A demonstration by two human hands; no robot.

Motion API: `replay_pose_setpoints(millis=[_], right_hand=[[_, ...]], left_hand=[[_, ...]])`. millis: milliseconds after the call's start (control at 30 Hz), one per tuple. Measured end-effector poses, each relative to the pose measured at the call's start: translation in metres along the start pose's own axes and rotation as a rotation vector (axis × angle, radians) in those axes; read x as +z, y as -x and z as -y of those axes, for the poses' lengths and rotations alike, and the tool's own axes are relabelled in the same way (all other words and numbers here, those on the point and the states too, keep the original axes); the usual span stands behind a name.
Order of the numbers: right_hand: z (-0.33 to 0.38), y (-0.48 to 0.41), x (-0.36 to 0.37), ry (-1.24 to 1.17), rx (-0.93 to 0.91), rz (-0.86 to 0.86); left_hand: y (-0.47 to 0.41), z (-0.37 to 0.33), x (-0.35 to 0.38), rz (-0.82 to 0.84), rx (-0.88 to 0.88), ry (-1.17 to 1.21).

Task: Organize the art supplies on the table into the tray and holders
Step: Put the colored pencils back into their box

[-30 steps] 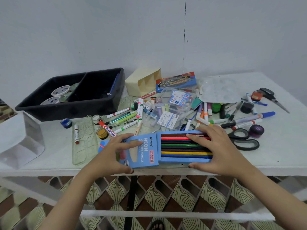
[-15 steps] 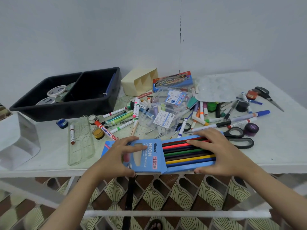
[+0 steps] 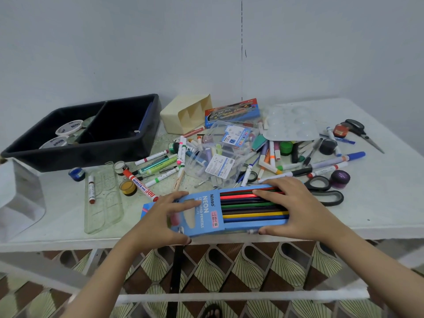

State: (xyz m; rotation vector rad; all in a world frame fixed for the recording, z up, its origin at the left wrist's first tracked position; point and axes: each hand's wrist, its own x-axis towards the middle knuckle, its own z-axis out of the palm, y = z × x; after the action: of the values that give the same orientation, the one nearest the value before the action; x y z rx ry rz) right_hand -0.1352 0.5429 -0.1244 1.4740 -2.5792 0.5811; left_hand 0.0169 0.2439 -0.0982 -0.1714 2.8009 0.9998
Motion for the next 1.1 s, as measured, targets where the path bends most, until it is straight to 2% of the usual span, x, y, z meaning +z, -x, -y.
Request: replay_pose_setpoints(millis=[500, 767, 1100], right_hand=[[-0.004, -0.025, -0.009, 0.152, -0.037, -0.068], [-0.008, -0.011, -0.011, 0.071, -0.037, -0.061], [-0.008, -0.004, -0.011, 0.048, -0.025, 0.038]], left_hand=[[-0.018, -0.003, 0.000, -0.195, 0.046, -0.061], [-0.020, -0.012, 0.006, -0.117, 0.091, -0.006], [-0.030, -0.020, 0.023, -0.069, 0.144, 0.005]])
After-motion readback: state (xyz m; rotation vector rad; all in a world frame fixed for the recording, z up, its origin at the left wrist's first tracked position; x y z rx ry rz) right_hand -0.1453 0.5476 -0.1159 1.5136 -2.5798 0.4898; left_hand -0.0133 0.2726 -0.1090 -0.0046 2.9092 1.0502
